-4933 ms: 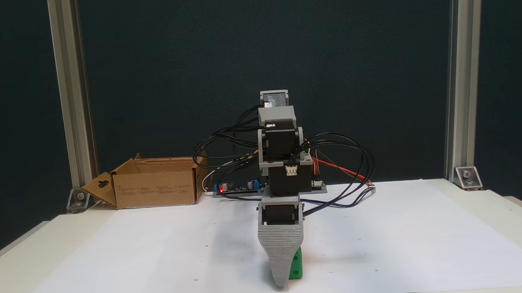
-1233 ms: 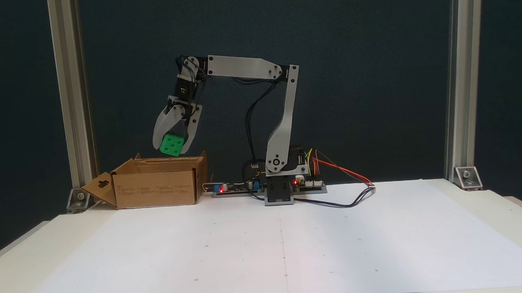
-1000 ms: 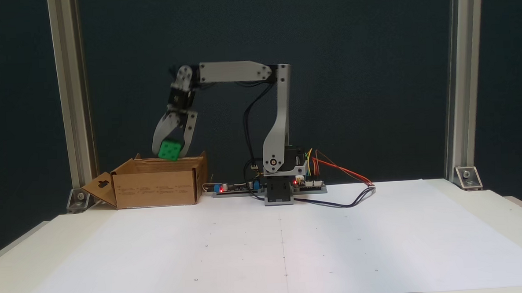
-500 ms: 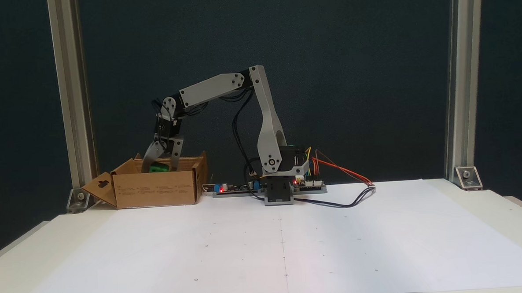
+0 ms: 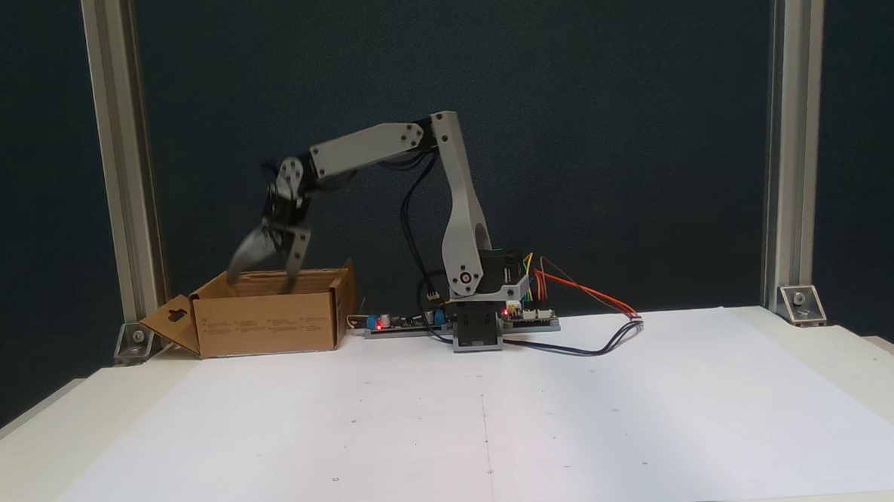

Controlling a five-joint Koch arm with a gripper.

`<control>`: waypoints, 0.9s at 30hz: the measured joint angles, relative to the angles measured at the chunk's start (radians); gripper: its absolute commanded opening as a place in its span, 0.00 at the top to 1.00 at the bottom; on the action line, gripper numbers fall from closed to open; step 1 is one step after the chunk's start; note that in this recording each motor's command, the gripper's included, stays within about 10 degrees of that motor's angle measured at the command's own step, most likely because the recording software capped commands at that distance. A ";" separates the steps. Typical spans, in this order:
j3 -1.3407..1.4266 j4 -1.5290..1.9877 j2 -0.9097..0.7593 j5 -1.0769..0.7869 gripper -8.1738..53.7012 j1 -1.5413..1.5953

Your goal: Grasp a green dice and put it in the bin.

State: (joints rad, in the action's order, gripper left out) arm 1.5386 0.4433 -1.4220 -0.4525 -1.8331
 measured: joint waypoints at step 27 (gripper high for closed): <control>-0.114 0.213 -0.379 0.495 0.14 1.420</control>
State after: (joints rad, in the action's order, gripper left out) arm 1.4251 0.6565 -1.8009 0.0430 -0.4126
